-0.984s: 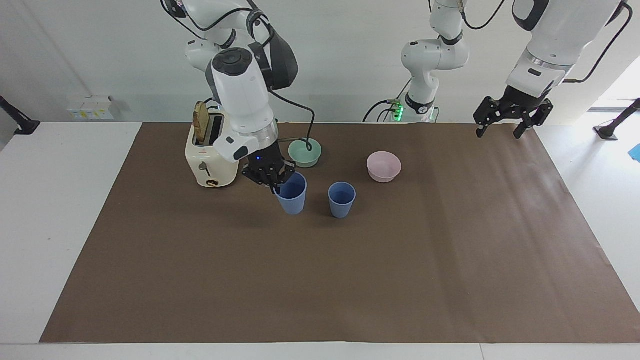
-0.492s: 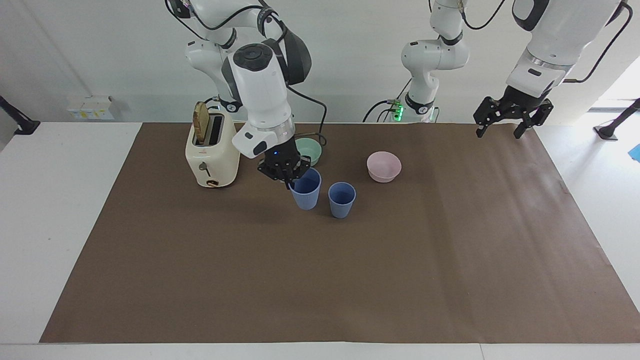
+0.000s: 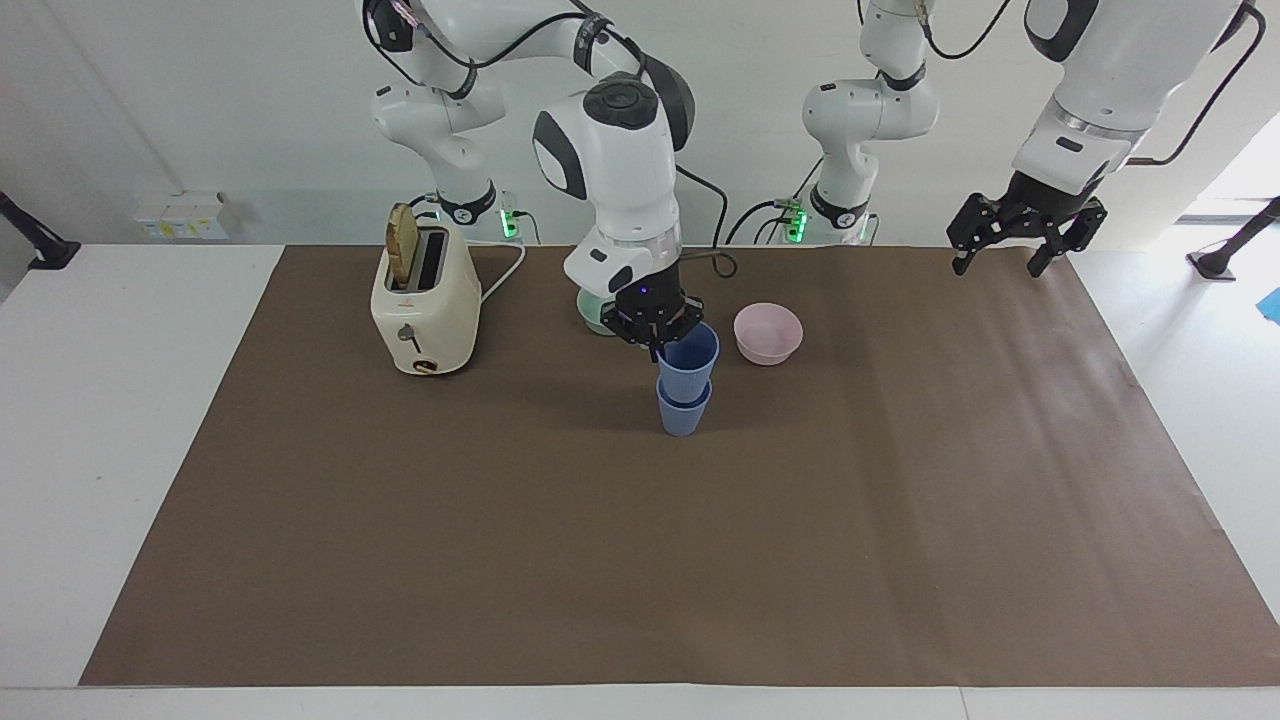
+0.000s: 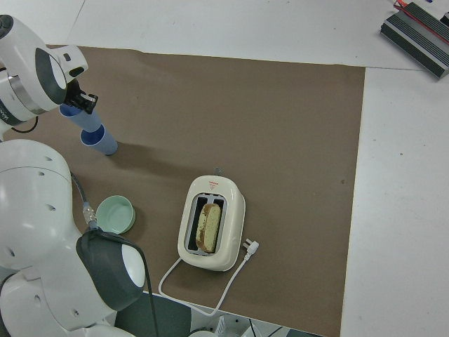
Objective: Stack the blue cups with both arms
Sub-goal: 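Carry the blue cup with the right gripper over the placed cup, then lower the held cup into the placed blue cup with the right gripper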
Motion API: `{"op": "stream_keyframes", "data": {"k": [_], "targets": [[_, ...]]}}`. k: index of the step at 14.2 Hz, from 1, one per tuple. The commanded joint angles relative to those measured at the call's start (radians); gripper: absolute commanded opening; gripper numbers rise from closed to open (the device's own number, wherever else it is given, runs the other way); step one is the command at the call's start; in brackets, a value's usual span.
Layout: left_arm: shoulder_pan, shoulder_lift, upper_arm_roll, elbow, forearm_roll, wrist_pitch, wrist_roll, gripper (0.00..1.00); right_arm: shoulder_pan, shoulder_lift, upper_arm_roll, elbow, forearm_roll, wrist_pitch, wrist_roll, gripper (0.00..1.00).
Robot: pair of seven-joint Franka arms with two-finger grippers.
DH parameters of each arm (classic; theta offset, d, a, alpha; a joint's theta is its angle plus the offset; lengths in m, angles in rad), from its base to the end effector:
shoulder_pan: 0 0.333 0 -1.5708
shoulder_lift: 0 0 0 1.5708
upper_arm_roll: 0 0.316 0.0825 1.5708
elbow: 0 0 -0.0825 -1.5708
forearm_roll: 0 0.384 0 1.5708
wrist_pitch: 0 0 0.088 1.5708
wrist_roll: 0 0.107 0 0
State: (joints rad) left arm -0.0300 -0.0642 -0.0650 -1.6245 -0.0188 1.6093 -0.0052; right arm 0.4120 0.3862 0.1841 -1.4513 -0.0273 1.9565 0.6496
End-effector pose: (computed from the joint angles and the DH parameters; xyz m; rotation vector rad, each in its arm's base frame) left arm 0.5356 -0.0542 0.6375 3.1205 -0.1397 0.0751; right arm 0.5801 0.3680 0.4808 -3.0304 0.0946 -0.1173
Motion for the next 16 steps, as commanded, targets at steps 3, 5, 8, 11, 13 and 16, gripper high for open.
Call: {"op": "stream_keyframes", "data": {"k": [3,5,8,11,13,16], "targets": [[0.019,-0.011,-0.009,0.002,-0.010,-0.020,0.018,1.00,-0.002,0.037,0.008,0.028,-0.016,0.001,0.018,0.00],[0.019,-0.011,-0.009,0.002,-0.010,-0.020,0.017,1.00,-0.001,0.036,0.008,0.028,-0.016,-0.002,0.019,0.00],[0.019,-0.011,-0.009,0.002,-0.010,-0.020,0.017,1.00,0.019,0.036,0.006,0.031,-0.017,-0.017,0.031,0.00],[0.019,-0.011,-0.009,0.002,-0.010,-0.020,0.019,1.00,0.033,0.036,0.002,0.034,-0.019,-0.036,0.045,0.00],[0.019,-0.011,-0.009,0.002,-0.010,-0.020,0.017,1.00,0.039,0.033,0.002,0.035,-0.029,-0.057,0.048,0.00],[0.019,-0.011,-0.009,0.002,-0.010,-0.020,0.017,1.00,0.041,0.029,0.002,0.035,-0.042,-0.060,0.058,0.00]]}}
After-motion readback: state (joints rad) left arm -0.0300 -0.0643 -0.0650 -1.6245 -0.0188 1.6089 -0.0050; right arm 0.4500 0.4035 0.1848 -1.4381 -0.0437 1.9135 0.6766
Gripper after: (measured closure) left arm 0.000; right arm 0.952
